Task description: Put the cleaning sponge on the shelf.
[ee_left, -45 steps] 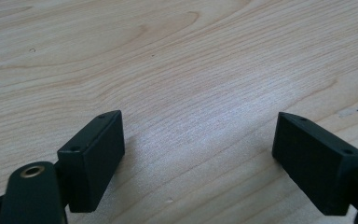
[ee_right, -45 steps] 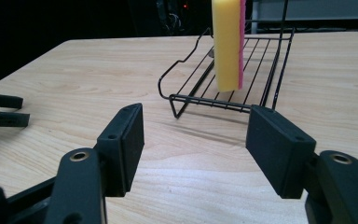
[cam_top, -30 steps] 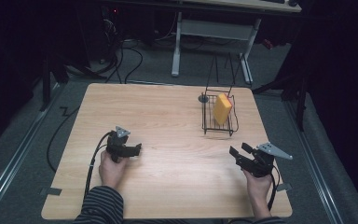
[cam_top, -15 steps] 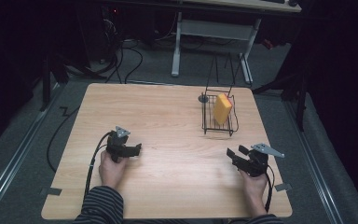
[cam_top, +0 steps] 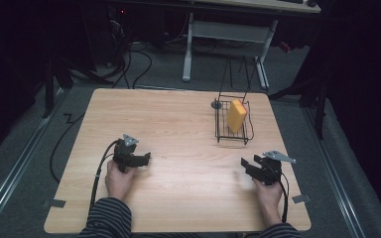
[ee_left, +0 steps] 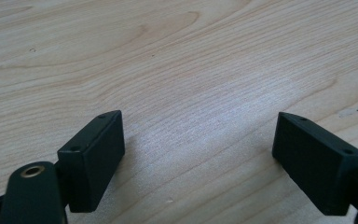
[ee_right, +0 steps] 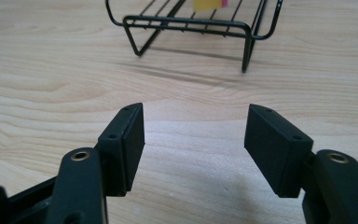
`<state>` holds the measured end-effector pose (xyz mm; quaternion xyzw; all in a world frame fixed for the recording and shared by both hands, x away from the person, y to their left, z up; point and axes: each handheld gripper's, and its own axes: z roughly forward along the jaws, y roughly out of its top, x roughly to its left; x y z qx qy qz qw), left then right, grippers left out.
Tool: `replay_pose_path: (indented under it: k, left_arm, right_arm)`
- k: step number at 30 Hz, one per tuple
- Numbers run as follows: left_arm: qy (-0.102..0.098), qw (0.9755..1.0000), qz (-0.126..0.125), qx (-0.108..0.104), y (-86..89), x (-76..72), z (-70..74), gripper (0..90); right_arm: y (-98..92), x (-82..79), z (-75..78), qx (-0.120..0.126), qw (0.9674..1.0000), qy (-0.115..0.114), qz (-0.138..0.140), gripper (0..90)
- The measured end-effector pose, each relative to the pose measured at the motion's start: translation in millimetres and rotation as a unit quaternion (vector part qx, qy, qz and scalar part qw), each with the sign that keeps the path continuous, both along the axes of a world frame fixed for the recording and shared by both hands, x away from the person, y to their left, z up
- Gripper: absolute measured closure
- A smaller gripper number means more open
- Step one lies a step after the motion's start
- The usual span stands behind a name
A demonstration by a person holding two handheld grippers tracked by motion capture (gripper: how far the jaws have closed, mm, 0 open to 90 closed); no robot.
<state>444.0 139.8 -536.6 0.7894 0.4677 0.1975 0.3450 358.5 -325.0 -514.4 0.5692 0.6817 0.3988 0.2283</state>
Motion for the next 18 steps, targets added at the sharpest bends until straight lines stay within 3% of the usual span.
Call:
replay_pose_path:
  k: [8, 18]
  left_arm:
    - [0.000, 1.0000, 0.000, 0.000, 0.0, 0.0, 0.0, 17.5]
    - [0.000, 1.0000, 0.000, 0.000, 0.0, 0.0, 0.0, 17.5]
  right_arm:
    - [0.9, 6.5, -8.8, -0.036, 0.9991, 0.023, -0.006, 37.9]
    - [-0.2, 11.7, -15.1, -0.059, 0.9974, 0.039, -0.012, 37.6]
